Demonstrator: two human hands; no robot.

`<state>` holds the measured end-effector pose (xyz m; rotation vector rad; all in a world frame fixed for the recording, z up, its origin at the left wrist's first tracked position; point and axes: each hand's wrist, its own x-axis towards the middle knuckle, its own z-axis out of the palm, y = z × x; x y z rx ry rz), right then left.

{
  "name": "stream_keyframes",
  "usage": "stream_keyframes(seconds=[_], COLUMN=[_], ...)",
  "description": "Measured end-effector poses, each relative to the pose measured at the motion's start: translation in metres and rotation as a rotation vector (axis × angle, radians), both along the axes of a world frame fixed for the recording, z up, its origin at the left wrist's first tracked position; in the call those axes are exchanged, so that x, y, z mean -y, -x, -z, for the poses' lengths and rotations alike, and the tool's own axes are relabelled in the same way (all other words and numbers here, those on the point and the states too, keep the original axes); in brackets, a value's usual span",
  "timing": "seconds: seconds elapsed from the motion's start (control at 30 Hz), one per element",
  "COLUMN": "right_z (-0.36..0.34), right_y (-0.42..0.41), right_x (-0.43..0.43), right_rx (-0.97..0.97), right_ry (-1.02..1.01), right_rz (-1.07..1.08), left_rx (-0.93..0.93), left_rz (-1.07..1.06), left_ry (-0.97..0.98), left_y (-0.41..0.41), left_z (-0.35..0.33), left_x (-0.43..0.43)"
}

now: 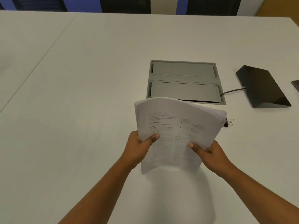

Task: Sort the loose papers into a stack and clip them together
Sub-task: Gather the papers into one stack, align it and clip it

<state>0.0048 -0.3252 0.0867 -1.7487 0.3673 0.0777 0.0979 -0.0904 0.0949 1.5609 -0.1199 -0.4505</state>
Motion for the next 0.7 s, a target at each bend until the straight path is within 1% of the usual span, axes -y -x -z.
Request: stream_keyframes(seconds=[0.07, 0.2, 0.3, 0.37, 0.43, 0.47, 0.5, 0.57, 0.7], right_z=[0.006, 0.03, 0.046, 0.052, 0.054, 0.054, 0.054, 0.049, 0.035], right_y=[-0.001, 0.001, -0.001, -0.005, -0.014, -0.019, -0.025, -0.04, -0.064], right_x=[0.007, 0.017, 0.018, 0.021, 0.029, 0.036, 0.046, 0.071, 0.129], right_rx=[-0.087, -0.282, -0.369, -0.424, -0.476, -0.494, -0.501, -0.456, -0.28], right_ry=[-0.074, -0.266, -0.41, -0.413, -0.31, -0.243, -0.164, 0.023, 0.327], right_rz=[-0.022, -0.096, -0.131, -0.154, -0.205, -0.188, -0.12, 0.101, 0.526], left_rx=[-0.039, -0.066, -0.095, -0.12, -0.13, -0.126, -0.123, -0.109, -0.112], left_rz=[0.029, -0.073, -0.112, -0.134, -0.163, -0.168, -0.166, -0.16, -0.21], left_ry=[0.012, 0.138, 0.142, 0.13, 0.114, 0.106, 0.099, 0.085, 0.112], left_y=[-0.008, -0.032, -0.047, -0.056, -0.065, -0.069, -0.073, -0.081, -0.089], left_z=[0.003, 0.007, 0.017, 0.028, 0.04, 0.046, 0.052, 0.064, 0.086], left_x=[-0.001, 0.0, 0.009, 0.015, 0.019, 0.02, 0.021, 0.02, 0.019])
